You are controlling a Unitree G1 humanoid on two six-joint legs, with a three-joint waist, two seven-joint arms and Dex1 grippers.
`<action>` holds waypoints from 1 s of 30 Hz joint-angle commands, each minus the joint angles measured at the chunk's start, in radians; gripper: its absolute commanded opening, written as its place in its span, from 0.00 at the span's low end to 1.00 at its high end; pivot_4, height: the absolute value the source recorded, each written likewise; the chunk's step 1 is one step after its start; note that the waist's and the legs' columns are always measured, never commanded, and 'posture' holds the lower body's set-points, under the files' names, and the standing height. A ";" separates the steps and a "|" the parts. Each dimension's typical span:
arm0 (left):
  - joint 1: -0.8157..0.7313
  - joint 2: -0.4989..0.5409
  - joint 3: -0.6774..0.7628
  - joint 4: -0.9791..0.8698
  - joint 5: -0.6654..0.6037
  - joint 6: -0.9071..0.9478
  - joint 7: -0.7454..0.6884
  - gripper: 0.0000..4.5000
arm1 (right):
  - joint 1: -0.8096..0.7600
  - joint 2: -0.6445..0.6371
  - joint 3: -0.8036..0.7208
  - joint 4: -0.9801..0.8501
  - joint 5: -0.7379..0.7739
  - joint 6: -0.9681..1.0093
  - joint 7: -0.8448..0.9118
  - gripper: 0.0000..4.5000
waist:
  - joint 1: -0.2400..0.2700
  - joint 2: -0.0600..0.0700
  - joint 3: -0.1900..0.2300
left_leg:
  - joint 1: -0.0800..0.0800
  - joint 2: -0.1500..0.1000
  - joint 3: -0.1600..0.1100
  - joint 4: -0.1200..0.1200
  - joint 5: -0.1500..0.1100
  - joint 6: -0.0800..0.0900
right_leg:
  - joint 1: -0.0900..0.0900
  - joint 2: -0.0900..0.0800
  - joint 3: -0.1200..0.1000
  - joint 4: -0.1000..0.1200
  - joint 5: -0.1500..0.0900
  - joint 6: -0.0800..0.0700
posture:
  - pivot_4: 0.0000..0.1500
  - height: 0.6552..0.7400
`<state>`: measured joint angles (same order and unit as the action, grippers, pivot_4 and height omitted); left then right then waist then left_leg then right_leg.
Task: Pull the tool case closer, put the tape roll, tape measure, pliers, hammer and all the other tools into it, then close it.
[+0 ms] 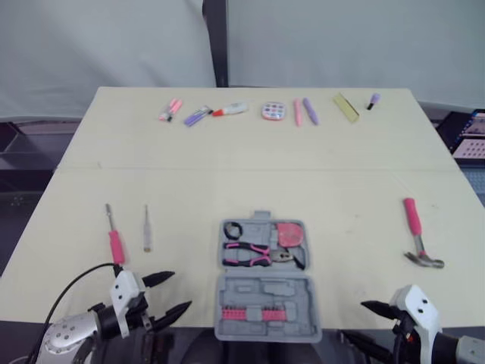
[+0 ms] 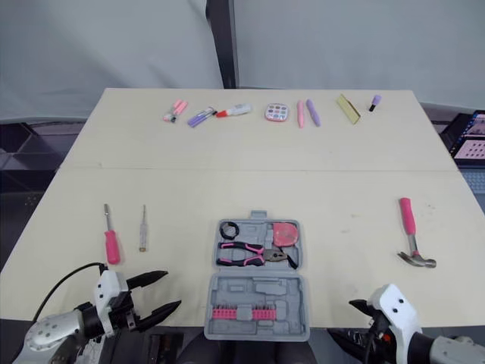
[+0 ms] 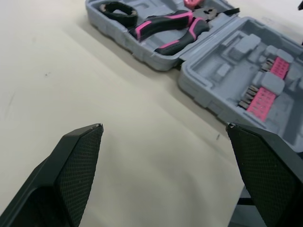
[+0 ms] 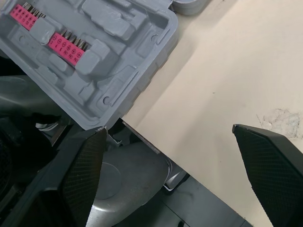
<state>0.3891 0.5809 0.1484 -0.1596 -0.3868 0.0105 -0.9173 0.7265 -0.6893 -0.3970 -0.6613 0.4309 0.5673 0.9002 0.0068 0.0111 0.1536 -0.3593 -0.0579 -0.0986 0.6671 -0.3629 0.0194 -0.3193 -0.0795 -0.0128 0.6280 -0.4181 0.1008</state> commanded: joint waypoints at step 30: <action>-0.086 0.004 0.000 0.030 0.043 -0.073 -0.001 0.00 | -0.275 -0.006 0.167 0.082 -0.029 0.030 -0.109 0.01 | 0.012 0.000 0.000 | 0.001 0.000 0.000 0.001 0.000 0.000 | -0.002 0.000 0.000 0.009 0.000 0.000 | 1.00 0.69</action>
<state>0.3061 0.5904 0.1402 -0.1324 -0.3584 -0.0466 -0.9404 0.4559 -0.6948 -0.2354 -0.5573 0.3960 0.5785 0.8129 0.0184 0.0108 0.1533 -0.3587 -0.0580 -0.0983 0.6686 -0.3628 0.0192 -0.3211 -0.0794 -0.0130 0.6374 -0.4181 0.1008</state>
